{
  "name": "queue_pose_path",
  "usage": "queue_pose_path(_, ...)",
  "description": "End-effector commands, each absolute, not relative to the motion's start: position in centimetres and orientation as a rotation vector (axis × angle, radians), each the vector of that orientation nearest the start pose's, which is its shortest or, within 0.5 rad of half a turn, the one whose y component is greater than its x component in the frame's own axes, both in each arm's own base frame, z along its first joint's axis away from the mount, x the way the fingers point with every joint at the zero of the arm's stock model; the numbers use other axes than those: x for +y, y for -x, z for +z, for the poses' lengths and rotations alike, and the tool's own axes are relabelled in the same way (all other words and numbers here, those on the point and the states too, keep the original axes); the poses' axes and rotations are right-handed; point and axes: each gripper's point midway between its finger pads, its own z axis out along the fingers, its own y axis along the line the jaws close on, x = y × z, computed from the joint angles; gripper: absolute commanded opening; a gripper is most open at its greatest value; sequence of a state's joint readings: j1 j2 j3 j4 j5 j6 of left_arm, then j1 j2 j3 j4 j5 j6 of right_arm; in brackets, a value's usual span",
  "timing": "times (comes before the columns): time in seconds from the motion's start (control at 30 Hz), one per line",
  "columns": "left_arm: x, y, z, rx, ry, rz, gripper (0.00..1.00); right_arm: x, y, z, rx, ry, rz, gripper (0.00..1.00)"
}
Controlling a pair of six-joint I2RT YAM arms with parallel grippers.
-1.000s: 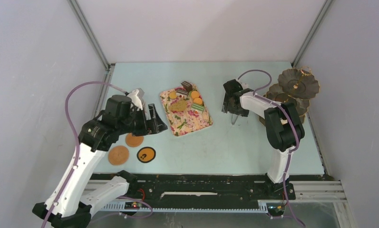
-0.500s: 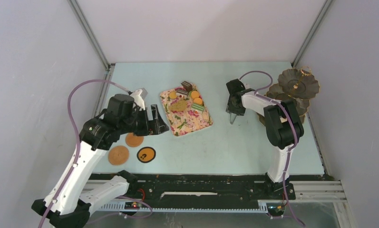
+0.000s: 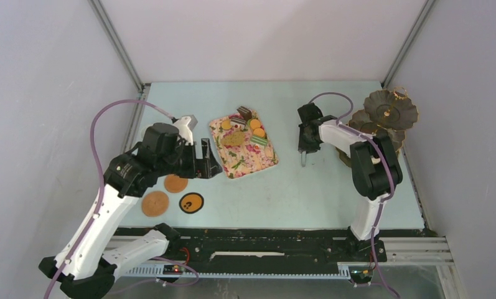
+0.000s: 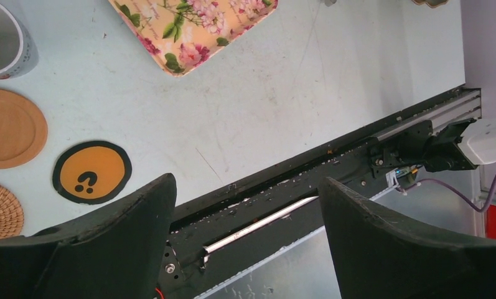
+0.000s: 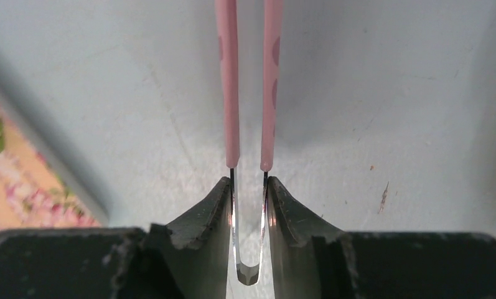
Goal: Serve the afternoon tea
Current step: Pick up the clamp from the center of the board.
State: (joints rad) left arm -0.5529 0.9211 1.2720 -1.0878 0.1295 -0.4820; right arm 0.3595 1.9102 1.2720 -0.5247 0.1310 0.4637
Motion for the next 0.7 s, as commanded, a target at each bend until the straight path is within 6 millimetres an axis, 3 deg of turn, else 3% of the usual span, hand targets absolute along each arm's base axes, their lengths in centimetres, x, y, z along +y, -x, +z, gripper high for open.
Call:
queue_pose_path(0.0,-15.0,-17.2,29.1,2.315,-0.188,-0.642,0.91,15.5,-37.5,6.6,2.661,0.02,0.236,0.27)
queue_pose_path(0.33,-14.8,-17.2,29.2,2.306,-0.198,-0.628,0.91,21.0,-32.0,9.5,2.707,0.367,0.7,0.33)
queue_pose_path(0.5,-14.8,-17.1,29.2,2.305,-0.197,-0.627,0.91,24.4,-31.0,12.4,2.657,0.306,1.037,0.39)
queue_pose_path(0.67,-14.8,-17.1,29.2,2.303,-0.198,-0.625,0.92,26.0,-30.5,13.0,2.7,0.168,1.183,0.39)
